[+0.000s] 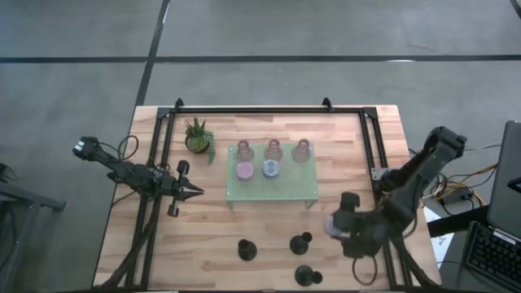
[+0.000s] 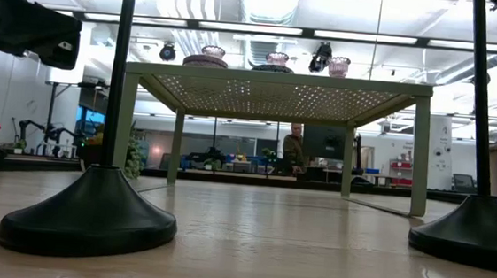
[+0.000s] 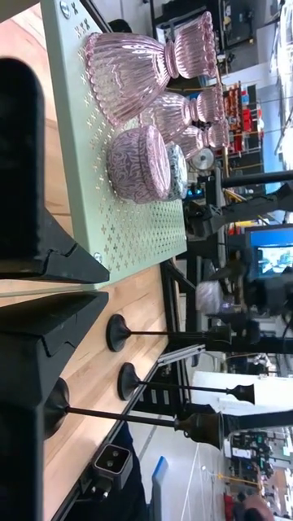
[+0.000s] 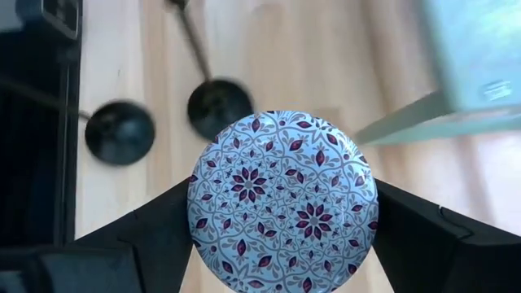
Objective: Pick & Place candle stick holders
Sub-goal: Put the red scented candle on the shelf
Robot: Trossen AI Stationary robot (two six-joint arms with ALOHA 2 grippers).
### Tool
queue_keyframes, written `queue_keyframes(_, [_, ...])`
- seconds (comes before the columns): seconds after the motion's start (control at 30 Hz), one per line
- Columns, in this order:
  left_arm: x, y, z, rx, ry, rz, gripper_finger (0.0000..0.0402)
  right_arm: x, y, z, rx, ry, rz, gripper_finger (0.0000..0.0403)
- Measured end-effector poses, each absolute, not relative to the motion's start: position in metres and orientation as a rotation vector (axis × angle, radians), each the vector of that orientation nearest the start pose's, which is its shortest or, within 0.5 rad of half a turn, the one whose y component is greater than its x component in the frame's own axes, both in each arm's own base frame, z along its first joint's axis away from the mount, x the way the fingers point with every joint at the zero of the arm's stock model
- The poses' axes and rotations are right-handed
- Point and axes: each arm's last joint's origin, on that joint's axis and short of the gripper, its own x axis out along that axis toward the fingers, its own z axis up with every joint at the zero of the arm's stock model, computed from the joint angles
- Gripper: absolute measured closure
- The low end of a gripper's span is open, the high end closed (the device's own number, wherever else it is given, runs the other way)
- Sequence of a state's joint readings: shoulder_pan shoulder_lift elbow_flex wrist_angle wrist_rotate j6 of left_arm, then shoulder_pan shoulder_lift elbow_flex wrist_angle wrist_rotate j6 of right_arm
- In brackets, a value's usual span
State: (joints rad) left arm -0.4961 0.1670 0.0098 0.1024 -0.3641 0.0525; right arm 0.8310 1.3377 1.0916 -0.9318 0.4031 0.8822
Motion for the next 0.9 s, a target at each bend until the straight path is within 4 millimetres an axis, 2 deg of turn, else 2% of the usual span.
queue_keyframes(0.27, [0.098,-0.041,0.162,0.079,0.054,-0.134,0.0369,0.181,0.121,0.304,0.120,0.899,-0.114,0.0098])
queue_keyframes(0.63, [0.098,-0.041,0.162,0.078,0.053,-0.134,0.0369,0.210,0.062,0.338,0.004,0.812,-0.202,0.0090])
queue_keyframes(0.73, [0.098,-0.041,0.162,0.078,0.053,-0.134,0.0369,0.221,0.051,0.339,0.025,0.843,-0.184,0.0095])
queue_keyframes(0.9, [0.098,-0.041,0.162,0.078,0.052,-0.134,0.0369,0.244,0.039,0.330,0.058,0.878,-0.130,0.0100])
